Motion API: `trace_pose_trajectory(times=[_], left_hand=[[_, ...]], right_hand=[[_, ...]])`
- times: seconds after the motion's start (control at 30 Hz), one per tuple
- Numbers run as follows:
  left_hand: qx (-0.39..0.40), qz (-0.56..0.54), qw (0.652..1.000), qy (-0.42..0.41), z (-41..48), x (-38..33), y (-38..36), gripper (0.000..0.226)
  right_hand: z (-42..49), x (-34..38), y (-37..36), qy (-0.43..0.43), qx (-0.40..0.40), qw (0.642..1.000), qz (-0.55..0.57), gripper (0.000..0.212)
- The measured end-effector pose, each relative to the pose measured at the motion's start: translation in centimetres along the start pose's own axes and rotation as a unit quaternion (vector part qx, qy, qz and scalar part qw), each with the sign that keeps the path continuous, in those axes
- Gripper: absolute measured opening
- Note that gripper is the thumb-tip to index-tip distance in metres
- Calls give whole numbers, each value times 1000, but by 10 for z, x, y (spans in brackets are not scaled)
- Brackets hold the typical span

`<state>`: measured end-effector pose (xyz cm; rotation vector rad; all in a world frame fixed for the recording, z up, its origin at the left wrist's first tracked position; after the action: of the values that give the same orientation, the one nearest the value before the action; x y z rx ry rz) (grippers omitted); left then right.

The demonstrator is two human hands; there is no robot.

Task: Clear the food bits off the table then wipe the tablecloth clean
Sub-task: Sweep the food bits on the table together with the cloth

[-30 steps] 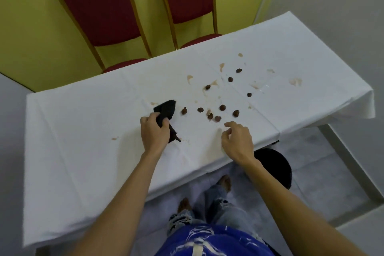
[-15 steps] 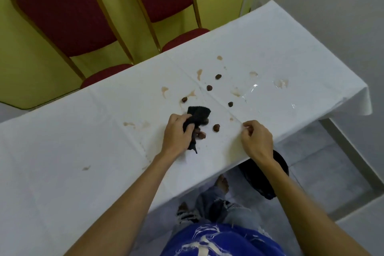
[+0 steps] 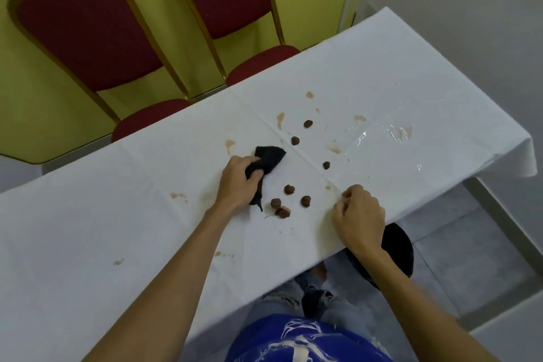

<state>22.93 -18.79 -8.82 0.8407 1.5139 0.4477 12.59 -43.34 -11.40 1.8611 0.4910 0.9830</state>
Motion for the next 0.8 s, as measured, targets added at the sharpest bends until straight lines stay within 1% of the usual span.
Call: trace_pose_trajectory(times=[0.07,0.13,0.23,0.3,0.37,0.43,0.5,0.53,0.6,0.67,0.73,0.8], left_hand=[[7,-52,999,-3,-13,-2,0,29],[-11,-122,992,22,-13,-3,10,25],[-21,-223,974,44,18,-12,32,19],[-3,-227,973,42,44,-18,44,17],[14,-165,985,39,65,-14,48,13],[18,-38,999,17,77,-6,45,18],[23,80,996,-16,80,4,34,24],[30,112,993,-30,78,7,26,28],[29,141,988,-54,69,10,9,36],[0,178,980,-87,60,9,-2,41],[-7,211,969,-126,53,4,-8,38],[20,226,956,-186,46,-5,-13,33]], right_hand=[[0,3,-3,11,1,1000,-16,5],[-1,4,-4,12,3,1000,-26,6],[-1,4,-4,1,-2,1000,-31,7],[-1,4,-4,-8,-6,999,-34,7],[-2,4,-5,-16,-5,999,-35,7],[-4,5,-5,-20,-1,999,-32,8],[-5,5,-5,-26,0,999,-28,9],[-5,6,-5,-28,-2,999,-28,9],[-4,7,-4,-32,-7,999,-27,8],[-4,9,-4,-36,-11,999,-30,7],[-5,10,-6,-36,-13,998,-41,7],[-6,9,-7,-33,-15,998,-51,9]])
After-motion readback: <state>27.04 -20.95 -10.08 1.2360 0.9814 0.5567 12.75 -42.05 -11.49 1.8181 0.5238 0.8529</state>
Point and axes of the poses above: each hand's wrist, its own z-axis towards the middle knuckle, its own y-axis out of the back of the hand, x = y × z, the point moved 3 cm from there along z, towards the middle knuckle, and after that the axes turned 11 degrees about -y, right-handed, at the moved point
